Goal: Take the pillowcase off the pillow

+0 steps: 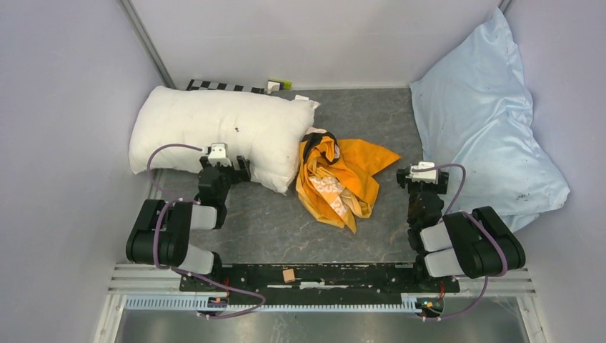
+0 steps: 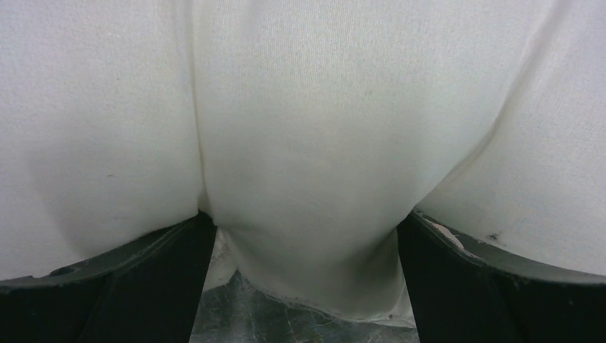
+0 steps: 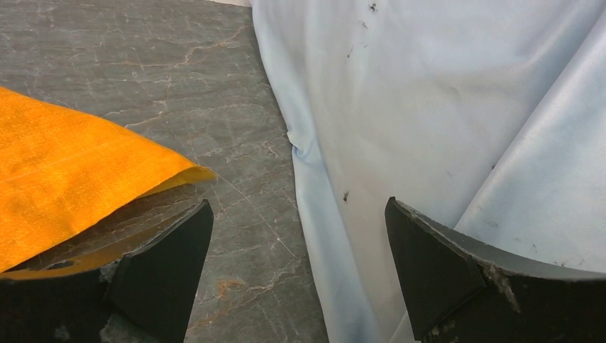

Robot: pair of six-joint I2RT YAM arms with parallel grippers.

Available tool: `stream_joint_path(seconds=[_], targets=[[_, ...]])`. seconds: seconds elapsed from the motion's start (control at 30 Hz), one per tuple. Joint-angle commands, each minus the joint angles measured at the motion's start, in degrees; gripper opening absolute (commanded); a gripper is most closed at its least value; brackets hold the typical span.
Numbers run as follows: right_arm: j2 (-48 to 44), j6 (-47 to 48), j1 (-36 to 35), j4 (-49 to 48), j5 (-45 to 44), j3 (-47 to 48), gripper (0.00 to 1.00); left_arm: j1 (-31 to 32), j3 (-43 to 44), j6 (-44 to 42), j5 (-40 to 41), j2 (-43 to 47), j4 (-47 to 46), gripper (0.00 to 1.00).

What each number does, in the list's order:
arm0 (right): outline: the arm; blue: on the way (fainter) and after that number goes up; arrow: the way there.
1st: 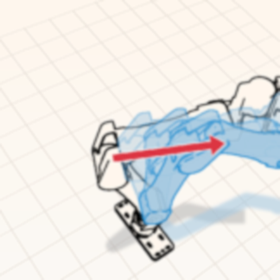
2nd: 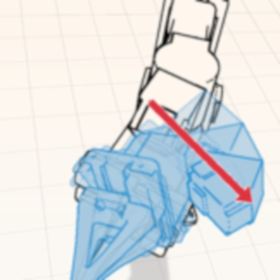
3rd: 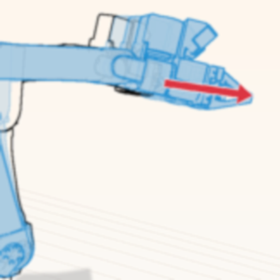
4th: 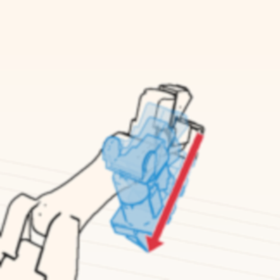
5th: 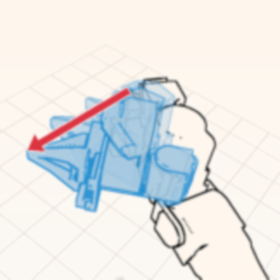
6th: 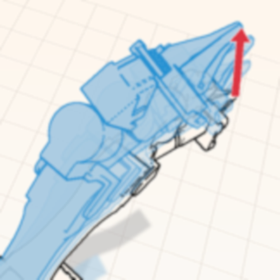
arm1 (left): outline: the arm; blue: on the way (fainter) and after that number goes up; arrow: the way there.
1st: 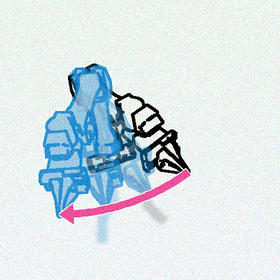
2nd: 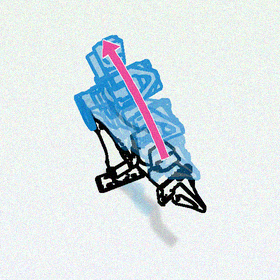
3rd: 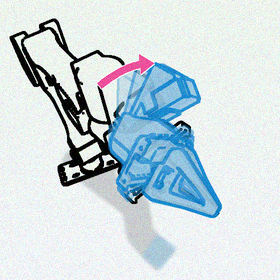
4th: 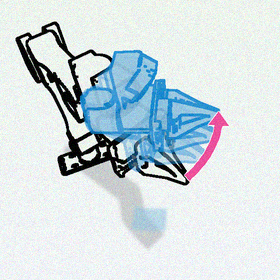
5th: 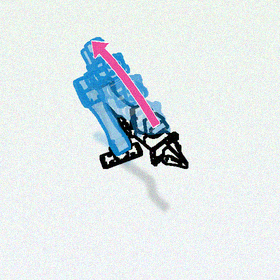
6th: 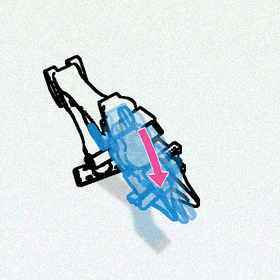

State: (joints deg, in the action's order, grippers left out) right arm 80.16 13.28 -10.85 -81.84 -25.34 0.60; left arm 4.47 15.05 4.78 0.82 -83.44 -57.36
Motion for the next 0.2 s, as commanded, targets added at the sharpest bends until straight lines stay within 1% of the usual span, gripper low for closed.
stream_joint_path(seconds=[0.0,0.17], targets=[[-0.5,-0.6,0.1,-4.4,0.7,-7.4,0.98,-1.4,1.6,-4.0,4.3,-1.2,-1.0,1.0],[-0.5,-0.6,0.1,-4.4,0.7,-7.4,0.98,-1.4,1.5,-4.0,4.4,-1.2,-1.2,1.0]])
